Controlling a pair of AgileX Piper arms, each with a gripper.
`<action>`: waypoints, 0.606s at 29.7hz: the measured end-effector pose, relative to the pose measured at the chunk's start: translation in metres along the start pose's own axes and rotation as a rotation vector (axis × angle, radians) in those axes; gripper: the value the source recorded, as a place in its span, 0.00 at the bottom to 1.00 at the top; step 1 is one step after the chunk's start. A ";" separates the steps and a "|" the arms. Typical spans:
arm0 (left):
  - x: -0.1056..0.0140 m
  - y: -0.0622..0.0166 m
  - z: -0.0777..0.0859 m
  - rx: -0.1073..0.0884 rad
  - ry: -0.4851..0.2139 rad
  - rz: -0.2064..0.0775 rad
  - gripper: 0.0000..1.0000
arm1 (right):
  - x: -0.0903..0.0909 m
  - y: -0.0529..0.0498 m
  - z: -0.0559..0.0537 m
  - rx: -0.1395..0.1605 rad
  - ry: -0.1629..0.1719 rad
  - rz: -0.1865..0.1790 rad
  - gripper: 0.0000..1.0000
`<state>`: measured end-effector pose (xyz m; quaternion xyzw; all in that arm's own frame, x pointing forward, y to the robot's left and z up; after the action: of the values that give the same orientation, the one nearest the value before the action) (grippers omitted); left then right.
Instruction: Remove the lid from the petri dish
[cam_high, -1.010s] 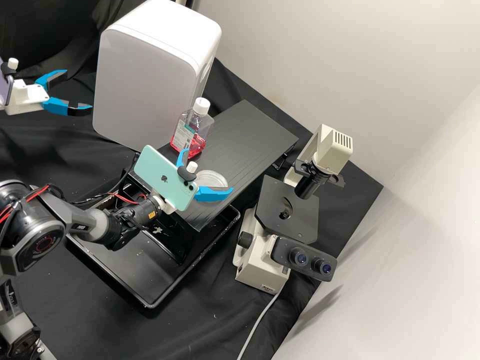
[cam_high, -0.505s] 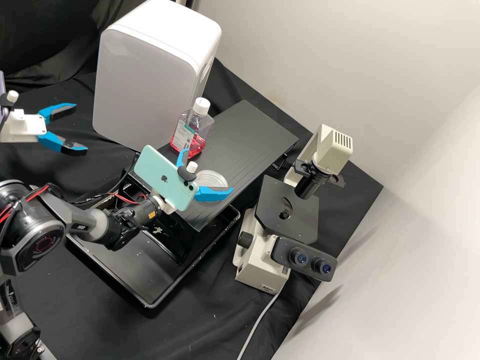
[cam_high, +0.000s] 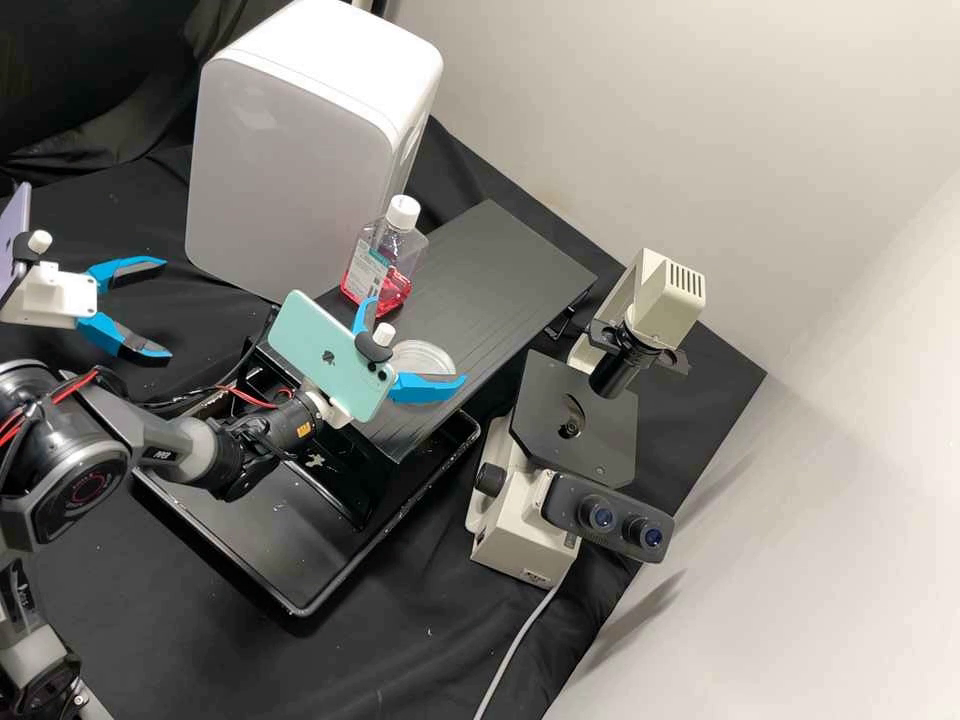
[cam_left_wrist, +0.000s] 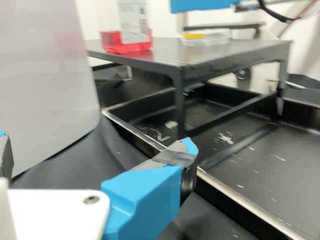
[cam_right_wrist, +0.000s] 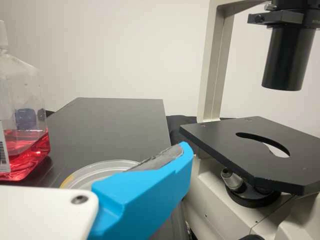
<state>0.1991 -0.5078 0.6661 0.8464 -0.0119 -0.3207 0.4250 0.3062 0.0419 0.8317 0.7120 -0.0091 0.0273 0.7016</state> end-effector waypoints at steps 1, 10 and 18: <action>0.000 -0.0013 0.000 -0.001 -0.001 -0.005 1.00 | 0.000 0.000 0.000 0.000 0.000 0.000 1.00; 0.000 -0.0050 0.010 -0.015 -0.052 -0.024 1.00 | 0.000 0.000 0.000 0.000 0.000 0.000 1.00; 0.001 -0.0130 0.018 -0.029 -0.086 -0.058 1.00 | 0.000 0.000 0.000 0.000 0.000 0.000 1.00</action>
<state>0.1866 -0.5125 0.6484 0.8256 -0.0010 -0.3691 0.4268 0.3062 0.0419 0.8317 0.7120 -0.0091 0.0273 0.7016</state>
